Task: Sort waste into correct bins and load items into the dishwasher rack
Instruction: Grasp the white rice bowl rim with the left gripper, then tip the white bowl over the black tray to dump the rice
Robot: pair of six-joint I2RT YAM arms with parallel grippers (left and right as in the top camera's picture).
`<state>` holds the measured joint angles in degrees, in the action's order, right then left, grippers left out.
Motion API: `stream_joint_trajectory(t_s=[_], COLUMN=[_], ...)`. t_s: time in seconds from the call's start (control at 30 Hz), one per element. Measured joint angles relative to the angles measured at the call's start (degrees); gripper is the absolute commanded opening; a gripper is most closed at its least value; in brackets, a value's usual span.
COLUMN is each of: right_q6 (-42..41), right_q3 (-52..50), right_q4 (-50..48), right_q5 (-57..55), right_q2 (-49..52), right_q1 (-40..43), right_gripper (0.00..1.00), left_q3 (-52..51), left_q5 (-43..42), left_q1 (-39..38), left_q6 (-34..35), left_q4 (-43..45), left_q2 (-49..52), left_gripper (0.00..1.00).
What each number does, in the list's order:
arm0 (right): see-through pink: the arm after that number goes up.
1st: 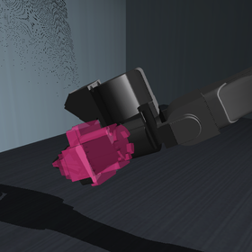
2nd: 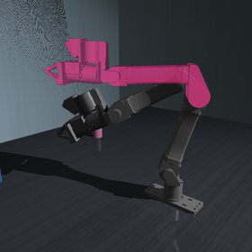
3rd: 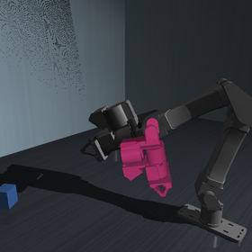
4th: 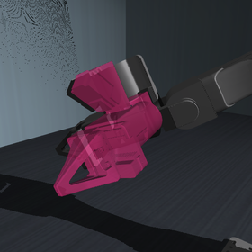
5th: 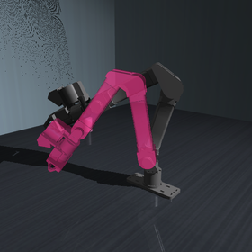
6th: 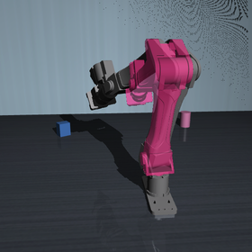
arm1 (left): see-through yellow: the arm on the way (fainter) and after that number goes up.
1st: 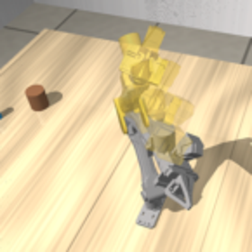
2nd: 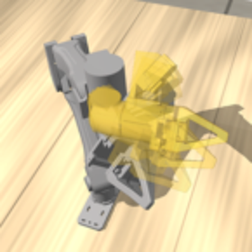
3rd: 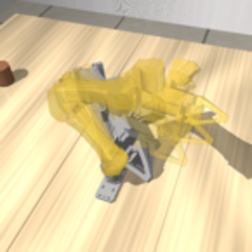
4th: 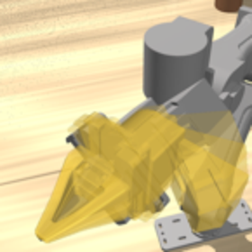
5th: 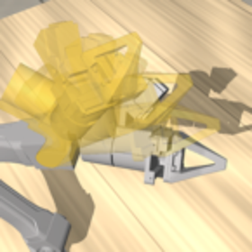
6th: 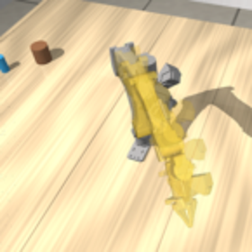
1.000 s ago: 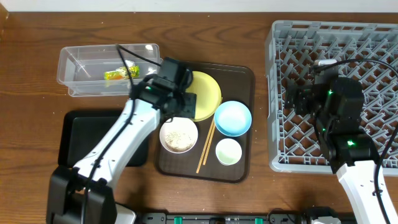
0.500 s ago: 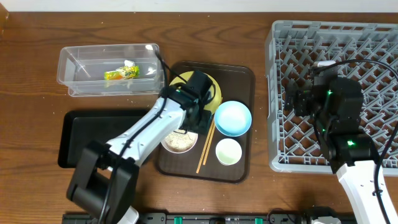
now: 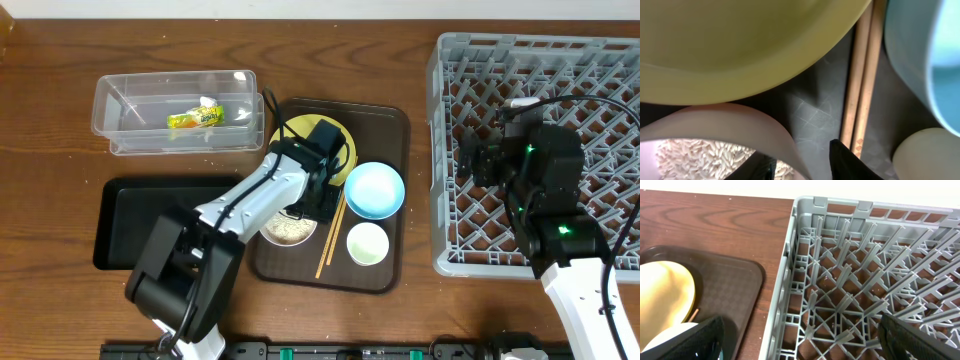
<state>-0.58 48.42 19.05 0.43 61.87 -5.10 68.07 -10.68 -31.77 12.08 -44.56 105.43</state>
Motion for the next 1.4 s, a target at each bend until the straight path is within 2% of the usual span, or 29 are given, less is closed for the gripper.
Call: stream_joint_trajectory(t_s=[0.13, 0.17, 0.3, 0.63, 0.8, 0.97, 1.1, 1.4], right_q6=[0.0, 0.0, 0.0, 0.0, 0.0, 0.0, 0.0, 0.0], right_q3=[0.0, 0.0, 0.0, 0.0, 0.0, 0.0, 0.0, 0.0], right_q4=[0.0, 0.0, 0.0, 0.0, 0.0, 0.0, 0.0, 0.0], right_q5=[0.0, 0.0, 0.0, 0.0, 0.0, 0.0, 0.0, 0.0], right_q2=[0.0, 0.0, 0.0, 0.0, 0.0, 0.0, 0.0, 0.0], right_q1=[0.0, 0.0, 0.0, 0.0, 0.0, 0.0, 0.0, 0.0], right_gripper=[0.96, 0.96, 0.96, 0.96, 0.97, 0.97, 0.97, 0.97], left_q3=[0.0, 0.0, 0.0, 0.0, 0.0, 0.0, 0.0, -0.3], left_q5=[0.1, 0.1, 0.4, 1.4, 0.2, -0.4, -4.0, -25.1], left_q1=[0.0, 0.0, 0.0, 0.4, 3.3, 11.1, 18.9, 38.6], left_q6=[-0.1, -0.1, -0.1, -0.1, -0.1, -0.1, -0.5, -6.0], left_q4=[0.0, 0.0, 0.0, -0.6, -1.5, -2.3, -2.4, -3.3], left_q2=[0.9, 0.9, 0.9, -3.9, -9.2, -14.9, -17.6, -18.0], left_gripper=[0.19, 0.14, 0.07, 0.06, 0.06, 0.06, 0.06, 0.06])
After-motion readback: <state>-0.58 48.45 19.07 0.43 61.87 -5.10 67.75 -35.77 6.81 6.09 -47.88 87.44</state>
